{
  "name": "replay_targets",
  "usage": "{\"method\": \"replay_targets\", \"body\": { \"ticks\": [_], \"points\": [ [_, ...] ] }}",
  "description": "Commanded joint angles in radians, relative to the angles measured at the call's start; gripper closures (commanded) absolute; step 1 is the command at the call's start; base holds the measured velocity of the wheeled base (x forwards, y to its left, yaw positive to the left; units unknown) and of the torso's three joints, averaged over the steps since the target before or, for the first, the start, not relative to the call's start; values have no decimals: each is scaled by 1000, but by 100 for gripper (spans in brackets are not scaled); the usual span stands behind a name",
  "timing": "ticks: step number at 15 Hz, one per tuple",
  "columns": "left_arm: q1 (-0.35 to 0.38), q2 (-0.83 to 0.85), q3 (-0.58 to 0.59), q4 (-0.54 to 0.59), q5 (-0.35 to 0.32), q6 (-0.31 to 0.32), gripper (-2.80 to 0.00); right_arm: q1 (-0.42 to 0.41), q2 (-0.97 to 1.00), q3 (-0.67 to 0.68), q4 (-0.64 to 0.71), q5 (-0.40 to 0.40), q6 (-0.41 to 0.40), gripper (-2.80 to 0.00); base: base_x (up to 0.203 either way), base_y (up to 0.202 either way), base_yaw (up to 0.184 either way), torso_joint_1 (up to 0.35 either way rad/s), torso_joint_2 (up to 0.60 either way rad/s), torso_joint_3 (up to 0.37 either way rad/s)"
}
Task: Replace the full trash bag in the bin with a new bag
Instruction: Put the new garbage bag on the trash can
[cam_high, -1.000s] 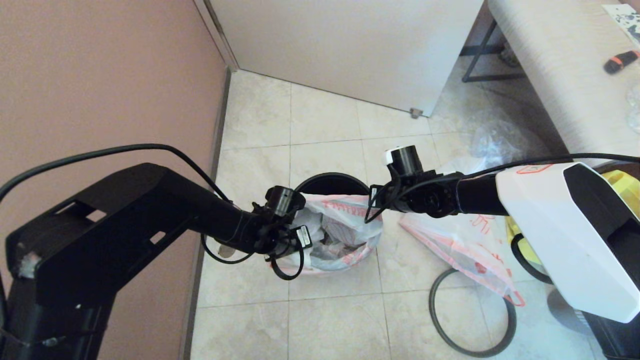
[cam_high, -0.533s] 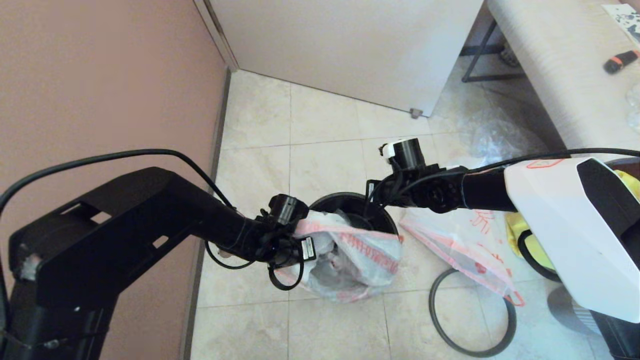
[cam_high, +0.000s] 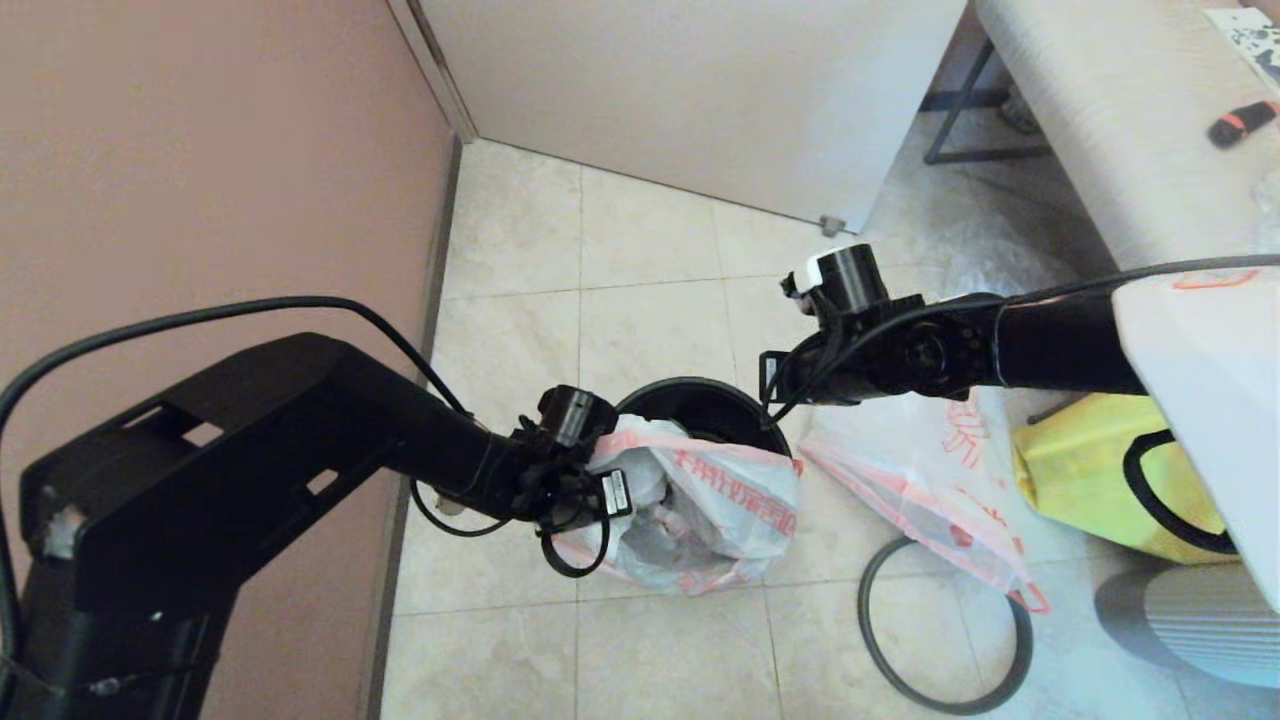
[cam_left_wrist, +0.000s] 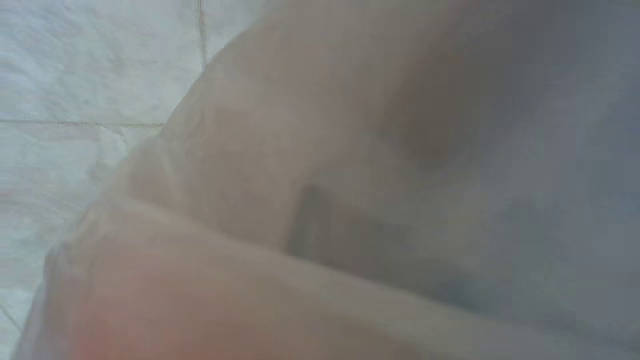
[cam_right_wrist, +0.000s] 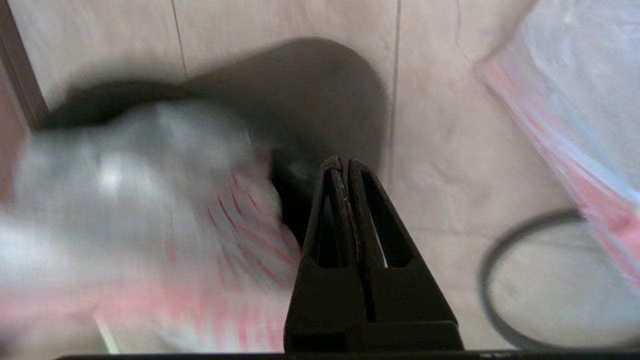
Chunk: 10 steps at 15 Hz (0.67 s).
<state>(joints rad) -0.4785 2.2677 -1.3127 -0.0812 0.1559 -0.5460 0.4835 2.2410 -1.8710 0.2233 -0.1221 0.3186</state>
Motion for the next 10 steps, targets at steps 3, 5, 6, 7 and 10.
{"method": "replay_targets", "body": {
  "ticks": [3, 5, 6, 7, 10],
  "points": [
    [0, -37, -6, 1, 24, -5, 0, 29, -85, 53, 3, 16, -86, -280, 0, 0, 0, 0, 0, 0],
    [2, -45, -5, 1, 24, -5, 0, 47, -109, 86, 3, 63, -166, -280, 0, 0, 0, 0, 0, 0],
    [5, -43, -5, 0, 24, -5, 0, 51, -113, 99, 4, 80, -216, -280, 0, 0, 0, 0, 0, 0],
    [6, -40, -6, 0, 24, -5, 0, 62, -106, 107, 4, 85, -260, -280, 0, 0, 0, 0, 0, 0],
    [8, -19, -5, -2, 22, -3, 0, 83, -84, 117, 1, 98, -302, -280, 0, 0, 0, 0, 0, 0]
  ]
}}
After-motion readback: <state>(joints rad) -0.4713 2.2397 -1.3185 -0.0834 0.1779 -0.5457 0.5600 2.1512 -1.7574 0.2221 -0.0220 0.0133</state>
